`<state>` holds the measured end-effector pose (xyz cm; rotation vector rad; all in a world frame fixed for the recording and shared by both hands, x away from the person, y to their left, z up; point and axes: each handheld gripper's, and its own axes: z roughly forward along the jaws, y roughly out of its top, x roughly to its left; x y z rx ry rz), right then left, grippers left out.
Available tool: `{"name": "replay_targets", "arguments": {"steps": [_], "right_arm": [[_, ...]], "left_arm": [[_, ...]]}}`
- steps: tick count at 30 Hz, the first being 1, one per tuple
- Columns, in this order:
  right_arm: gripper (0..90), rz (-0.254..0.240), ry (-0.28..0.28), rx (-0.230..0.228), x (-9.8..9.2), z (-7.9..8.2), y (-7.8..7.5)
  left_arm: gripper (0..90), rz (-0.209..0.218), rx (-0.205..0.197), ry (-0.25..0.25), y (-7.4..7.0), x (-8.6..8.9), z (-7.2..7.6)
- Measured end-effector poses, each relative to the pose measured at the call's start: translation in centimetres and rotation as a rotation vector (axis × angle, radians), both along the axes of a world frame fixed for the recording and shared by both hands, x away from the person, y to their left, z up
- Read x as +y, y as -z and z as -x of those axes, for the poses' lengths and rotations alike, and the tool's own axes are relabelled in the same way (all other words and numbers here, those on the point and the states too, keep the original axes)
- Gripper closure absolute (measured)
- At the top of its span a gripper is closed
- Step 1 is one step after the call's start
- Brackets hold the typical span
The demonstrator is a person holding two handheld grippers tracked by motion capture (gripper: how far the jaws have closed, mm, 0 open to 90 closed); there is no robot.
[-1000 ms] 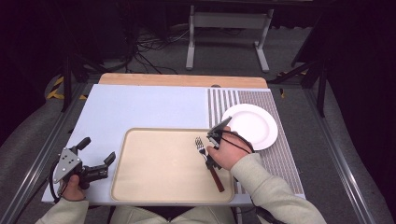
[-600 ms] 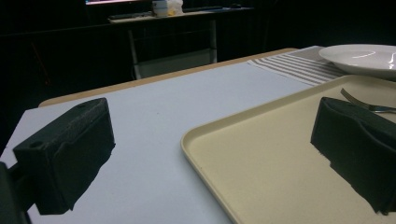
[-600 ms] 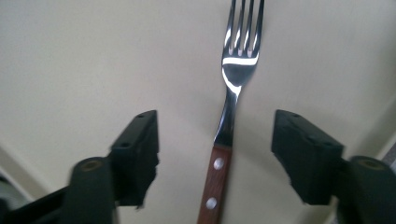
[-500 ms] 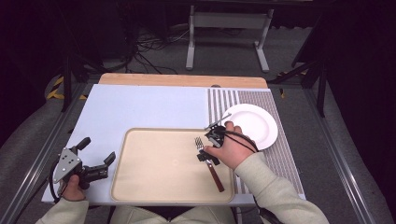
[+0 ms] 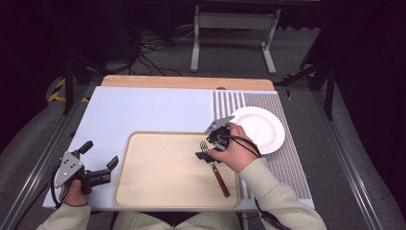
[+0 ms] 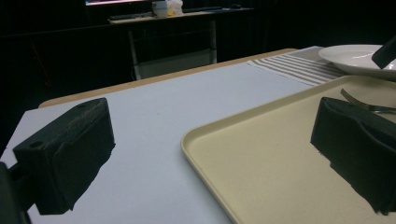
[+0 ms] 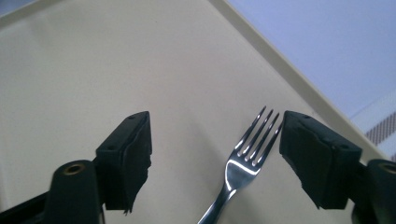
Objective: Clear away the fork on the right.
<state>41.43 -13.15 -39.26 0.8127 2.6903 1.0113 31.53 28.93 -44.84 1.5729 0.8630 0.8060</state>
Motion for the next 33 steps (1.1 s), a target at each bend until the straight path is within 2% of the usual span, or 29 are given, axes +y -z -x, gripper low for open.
{"name": "replay_targets", "arguments": {"steps": [2,7,9,10,14,17,33], "right_arm": [[33.6,-0.011,-0.034,-0.016,0.1,-0.3,0.2],[46.9,-0.026,-0.107,-0.101,0.7,-1.0,0.6],[53.6,-0.038,-0.131,-0.113,0.9,-1.2,0.7],[53.6,-0.038,-0.131,-0.113,0.9,-1.2,0.7],[73.9,-0.021,-0.165,-0.133,1.4,-1.7,1.1],[87.8,0.009,-0.163,-0.146,1.6,-2.1,1.6],[90.0,0.059,-0.151,-0.109,1.6,-3.2,3.9]], "left_arm": [[0.1,0.001,0.000,0.000,0.0,0.0,0.0],[0.1,0.000,-0.002,0.001,0.0,0.0,0.0],[0.1,0.005,-0.002,0.001,0.0,0.0,0.0],[0.1,0.003,0.000,0.002,0.0,0.0,0.0],[0.1,0.003,0.000,0.005,-0.1,0.1,0.0],[0.1,0.005,0.000,0.004,-0.1,0.1,0.0],[0.1,0.002,0.003,0.003,0.0,0.2,-0.1]]}}
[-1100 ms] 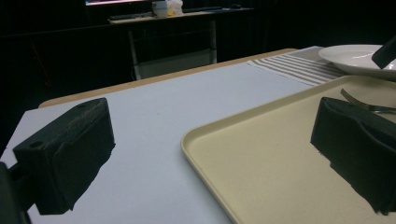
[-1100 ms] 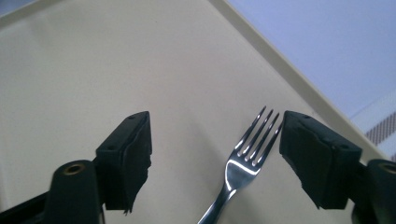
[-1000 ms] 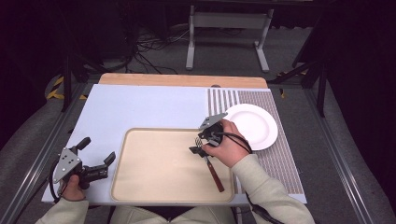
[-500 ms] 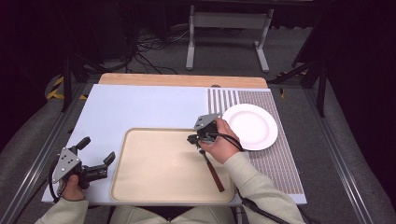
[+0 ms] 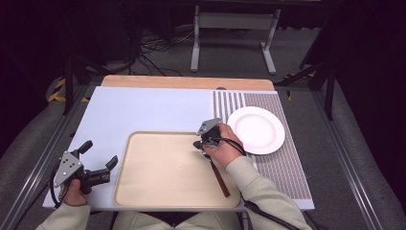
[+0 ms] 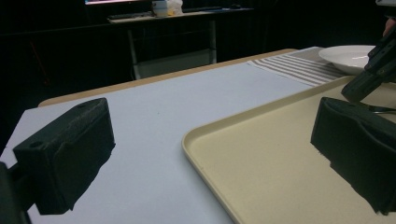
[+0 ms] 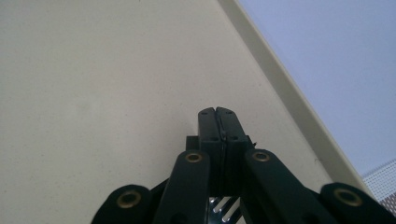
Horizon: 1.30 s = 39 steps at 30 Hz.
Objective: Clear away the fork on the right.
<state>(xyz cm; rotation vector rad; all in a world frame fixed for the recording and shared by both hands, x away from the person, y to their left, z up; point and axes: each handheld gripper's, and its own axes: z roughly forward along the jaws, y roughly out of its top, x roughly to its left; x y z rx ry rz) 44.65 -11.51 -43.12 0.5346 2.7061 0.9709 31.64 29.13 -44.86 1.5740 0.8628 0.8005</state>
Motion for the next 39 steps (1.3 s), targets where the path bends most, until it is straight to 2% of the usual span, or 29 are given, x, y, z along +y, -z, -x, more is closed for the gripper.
{"name": "replay_targets", "arguments": {"steps": [9,19,39], "right_arm": [[90.0,0.031,0.023,-0.001,-0.3,-0.2,0.4],[90.0,0.063,0.063,-0.015,-1.8,-0.9,0.4],[90.0,0.090,0.139,-0.033,-4.1,-1.5,0.2]], "left_arm": [[0.1,0.004,0.001,0.000,0.0,0.0,0.0],[0.1,0.006,0.001,0.000,0.0,-0.1,0.0],[0.1,0.004,0.003,0.001,0.0,-0.1,0.0]]}}
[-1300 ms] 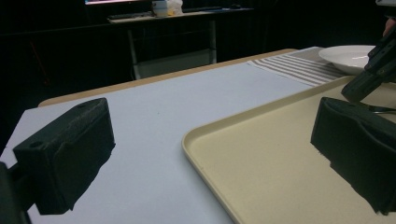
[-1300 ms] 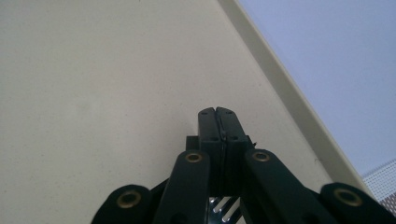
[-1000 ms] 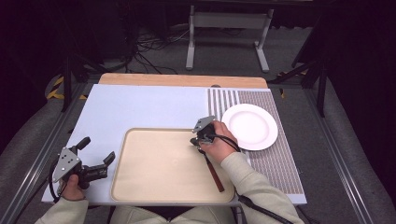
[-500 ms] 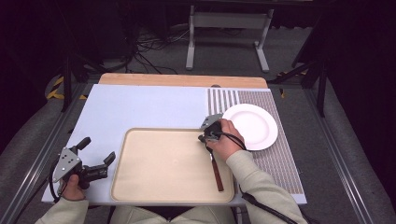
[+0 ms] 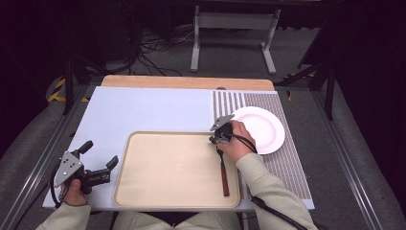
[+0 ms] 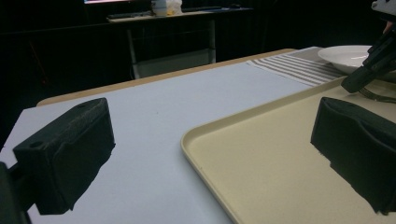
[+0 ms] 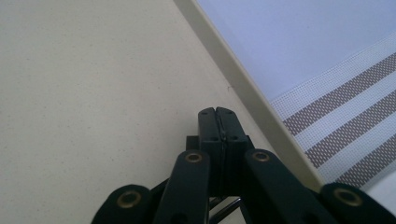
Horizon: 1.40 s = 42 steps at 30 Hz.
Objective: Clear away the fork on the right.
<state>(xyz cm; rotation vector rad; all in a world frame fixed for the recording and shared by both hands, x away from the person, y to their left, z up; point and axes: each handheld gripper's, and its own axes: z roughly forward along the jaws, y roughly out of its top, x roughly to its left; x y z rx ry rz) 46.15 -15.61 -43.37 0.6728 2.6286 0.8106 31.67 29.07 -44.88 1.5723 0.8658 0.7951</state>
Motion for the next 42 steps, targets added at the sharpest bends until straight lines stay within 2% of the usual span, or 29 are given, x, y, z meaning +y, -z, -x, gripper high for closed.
{"name": "replay_targets", "arguments": {"steps": [10,15,20,28,35,39,42], "right_arm": [[90.0,-0.004,0.027,0.000,-0.7,-0.2,-0.2],[89.6,-0.022,0.006,-0.011,-0.7,-0.1,-0.5],[83.1,-0.052,0.004,-0.025,-0.7,0.2,-1.1],[61.1,-0.124,-0.012,-0.066,-1.2,1.3,-3.1],[34.2,-0.224,0.000,-0.113,-2.3,2.6,-4.7],[26.4,-0.274,-0.001,-0.129,-2.9,3.2,-5.3],[21.4,-0.284,-0.016,-0.162,-3.3,3.8,-5.8]], "left_arm": [[0.1,-0.001,0.000,0.000,0.0,0.0,0.0],[0.1,-0.001,-0.002,0.001,0.0,0.0,0.0],[0.1,-0.005,-0.001,0.003,0.0,0.0,0.0],[0.1,0.000,-0.001,0.000,0.0,0.0,0.0],[0.1,-0.004,0.000,0.002,0.0,-0.1,0.0],[0.1,-0.004,-0.001,0.002,0.0,-0.1,0.0],[0.1,-0.003,-0.001,0.001,0.0,-0.1,0.0]]}}
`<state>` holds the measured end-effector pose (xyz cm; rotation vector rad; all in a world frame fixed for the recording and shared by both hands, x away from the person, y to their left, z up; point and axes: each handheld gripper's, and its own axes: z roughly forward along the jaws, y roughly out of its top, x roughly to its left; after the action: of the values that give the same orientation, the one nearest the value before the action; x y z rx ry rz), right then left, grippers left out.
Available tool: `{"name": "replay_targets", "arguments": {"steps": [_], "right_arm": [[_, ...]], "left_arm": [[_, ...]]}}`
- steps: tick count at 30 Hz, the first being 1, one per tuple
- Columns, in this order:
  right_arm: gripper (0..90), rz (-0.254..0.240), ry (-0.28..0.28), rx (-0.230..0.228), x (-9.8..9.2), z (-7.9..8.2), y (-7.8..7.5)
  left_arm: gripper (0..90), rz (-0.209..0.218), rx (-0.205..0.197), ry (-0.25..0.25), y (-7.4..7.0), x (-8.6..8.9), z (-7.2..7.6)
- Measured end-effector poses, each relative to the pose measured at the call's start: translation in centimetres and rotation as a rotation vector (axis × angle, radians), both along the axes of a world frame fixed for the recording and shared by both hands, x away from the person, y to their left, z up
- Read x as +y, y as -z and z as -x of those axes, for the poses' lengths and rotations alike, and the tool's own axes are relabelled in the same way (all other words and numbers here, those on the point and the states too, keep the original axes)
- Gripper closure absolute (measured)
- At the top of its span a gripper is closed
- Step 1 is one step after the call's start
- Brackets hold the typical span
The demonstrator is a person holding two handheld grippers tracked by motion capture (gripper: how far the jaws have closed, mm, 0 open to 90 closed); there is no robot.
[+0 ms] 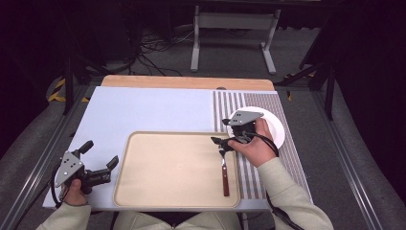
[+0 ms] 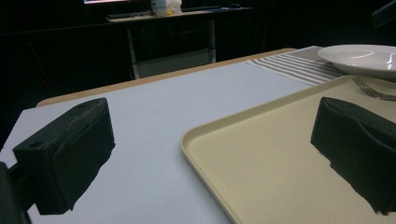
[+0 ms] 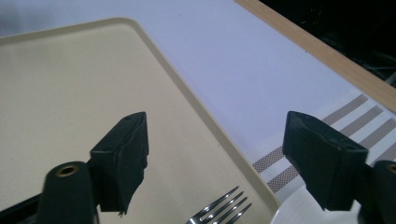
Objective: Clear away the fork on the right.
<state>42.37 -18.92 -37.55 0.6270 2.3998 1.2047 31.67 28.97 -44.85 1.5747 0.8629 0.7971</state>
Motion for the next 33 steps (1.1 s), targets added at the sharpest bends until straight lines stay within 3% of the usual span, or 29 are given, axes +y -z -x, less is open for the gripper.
{"name": "replay_targets", "arguments": {"steps": [4,16,23,33], "right_arm": [[18.4,-0.022,-0.007,-0.044,-0.8,0.8,-0.5],[18.4,-0.158,-0.011,-0.104,-3.8,3.6,-0.8],[17.2,-0.233,0.006,-0.126,-5.4,4.9,-0.1],[14.5,-0.343,0.070,-0.157,-8.6,6.5,2.0]], "left_arm": [[0.1,0.002,0.001,0.000,0.0,0.0,0.0],[0.1,0.001,0.004,0.000,0.0,0.0,0.0],[0.1,0.003,0.004,-0.001,0.0,0.0,0.0],[0.1,-0.004,0.005,0.001,0.0,-0.1,0.0]]}}
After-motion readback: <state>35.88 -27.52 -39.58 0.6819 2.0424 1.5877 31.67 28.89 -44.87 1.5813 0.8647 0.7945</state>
